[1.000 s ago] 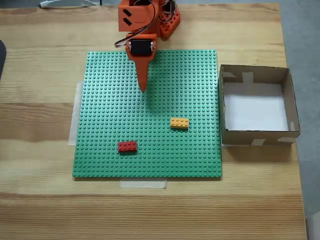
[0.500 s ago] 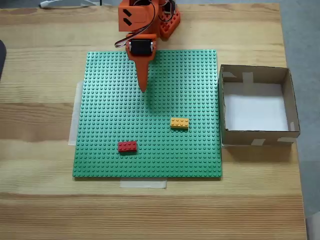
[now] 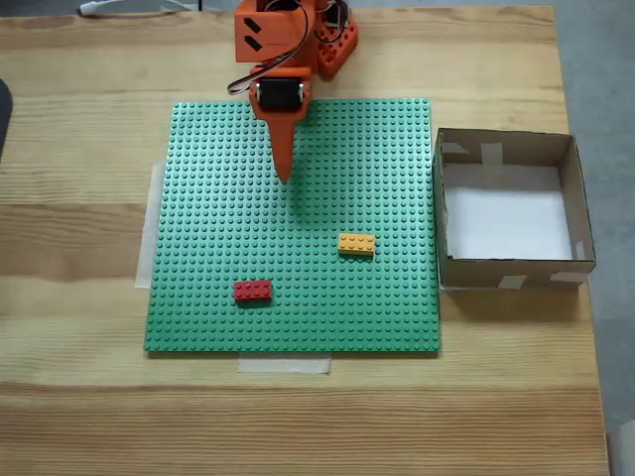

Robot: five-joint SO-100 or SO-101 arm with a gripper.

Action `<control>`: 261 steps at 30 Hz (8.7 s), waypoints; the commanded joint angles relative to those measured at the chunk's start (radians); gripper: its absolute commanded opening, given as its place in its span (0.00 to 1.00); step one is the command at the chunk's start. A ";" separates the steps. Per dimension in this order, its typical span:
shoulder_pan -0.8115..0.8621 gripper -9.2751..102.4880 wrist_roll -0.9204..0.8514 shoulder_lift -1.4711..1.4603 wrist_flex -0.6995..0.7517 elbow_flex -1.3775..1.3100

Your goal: Pick the yellow lego block and put it in the box.

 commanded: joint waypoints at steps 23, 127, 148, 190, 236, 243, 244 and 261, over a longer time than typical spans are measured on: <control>-0.002 0.07 0.006 0.008 -0.012 0.006; 0.006 0.07 0.008 -0.011 -0.029 0.003; -0.057 0.07 -0.144 -0.434 0.132 -0.459; -0.181 0.39 0.081 -1.232 0.405 -1.109; -0.293 0.31 0.390 -1.678 0.284 -1.361; -0.305 0.31 0.405 -1.743 0.298 -1.410; -0.307 0.31 0.405 -1.755 0.301 -1.419; -0.318 0.31 0.426 -1.852 0.313 -1.480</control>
